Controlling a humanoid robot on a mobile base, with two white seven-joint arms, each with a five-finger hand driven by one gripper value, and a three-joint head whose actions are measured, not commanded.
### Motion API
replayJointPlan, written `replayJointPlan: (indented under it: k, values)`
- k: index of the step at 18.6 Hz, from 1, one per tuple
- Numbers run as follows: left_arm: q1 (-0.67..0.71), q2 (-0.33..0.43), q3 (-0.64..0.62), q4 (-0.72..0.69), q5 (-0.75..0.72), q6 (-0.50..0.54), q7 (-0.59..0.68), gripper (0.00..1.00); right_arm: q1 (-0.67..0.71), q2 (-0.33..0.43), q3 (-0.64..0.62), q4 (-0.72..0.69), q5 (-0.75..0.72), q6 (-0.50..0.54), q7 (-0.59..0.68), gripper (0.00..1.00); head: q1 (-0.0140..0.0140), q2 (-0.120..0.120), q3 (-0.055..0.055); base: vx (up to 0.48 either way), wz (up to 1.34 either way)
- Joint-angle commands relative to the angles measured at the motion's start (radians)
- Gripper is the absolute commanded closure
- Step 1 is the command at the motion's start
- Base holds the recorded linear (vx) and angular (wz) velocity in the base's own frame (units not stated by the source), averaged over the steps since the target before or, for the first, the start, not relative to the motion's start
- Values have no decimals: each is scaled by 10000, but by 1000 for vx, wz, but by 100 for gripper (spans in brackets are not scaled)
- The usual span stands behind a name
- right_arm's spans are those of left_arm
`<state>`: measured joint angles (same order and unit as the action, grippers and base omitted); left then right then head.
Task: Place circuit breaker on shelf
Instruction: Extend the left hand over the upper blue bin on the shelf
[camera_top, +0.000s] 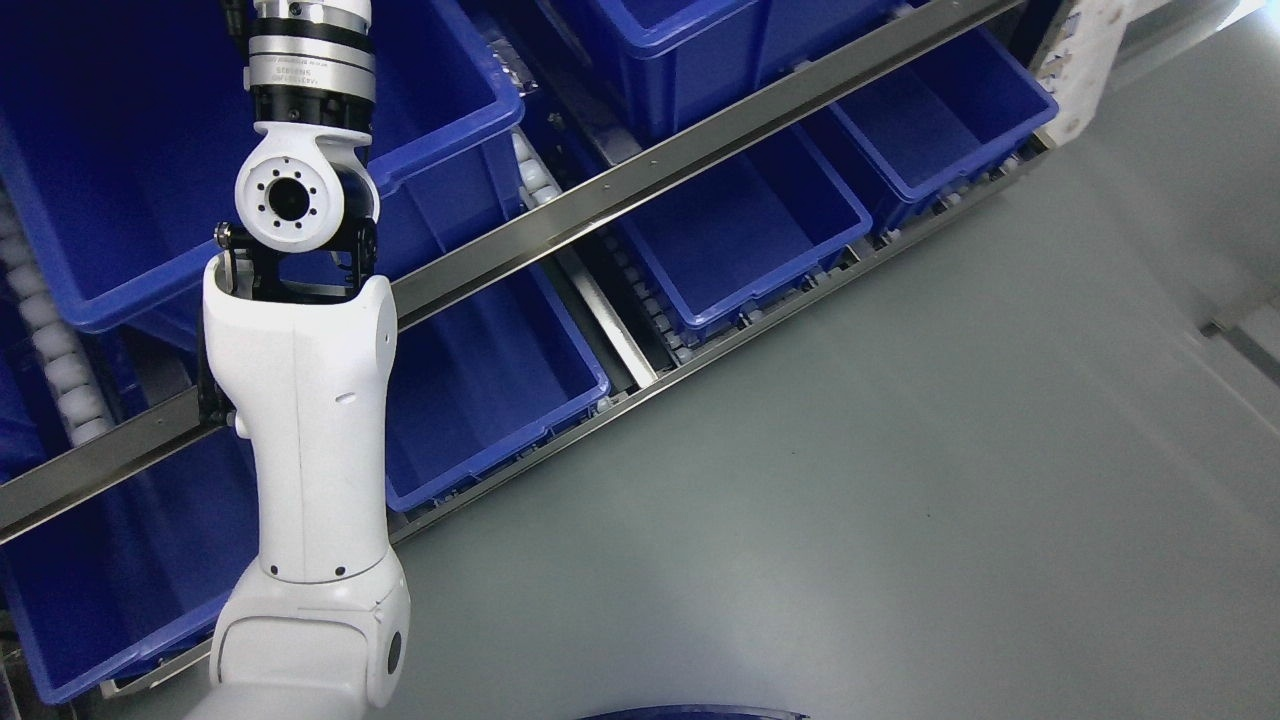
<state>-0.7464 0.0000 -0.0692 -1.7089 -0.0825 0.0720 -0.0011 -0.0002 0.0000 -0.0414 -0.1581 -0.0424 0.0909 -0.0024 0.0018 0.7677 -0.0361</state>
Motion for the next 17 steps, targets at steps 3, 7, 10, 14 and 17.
replayJointPlan:
  k: [3, 7, 10, 14, 17]
  values:
    - [-221, 174, -75, 1, -19, 552, -4, 98, 156, -175, 0, 1, 9, -433, -6, 0, 0, 0, 0, 62, 408]
    - [-329, 174, -75, 1, -34, 752, -4, 98, 156, -175, 0, 1, -6, -433, -6, 0, 0, 0, 0, 42, 264]
    - [-329, 174, -59, 1, -34, 783, -4, 98, 156, -175, 0, 1, -6, -433, -6, 0, 0, 0, 0, 14, 130]
    - [-329, 174, -29, 1, -49, 814, -4, 98, 156, -175, 0, 1, -6, -433, -6, 0, 0, 0, 0, 1, 12]
    - [-313, 174, -13, 1, -49, 875, -4, 98, 156, -175, 0, 1, 9, -433, -6, 0, 0, 0, 0, 0, -12]
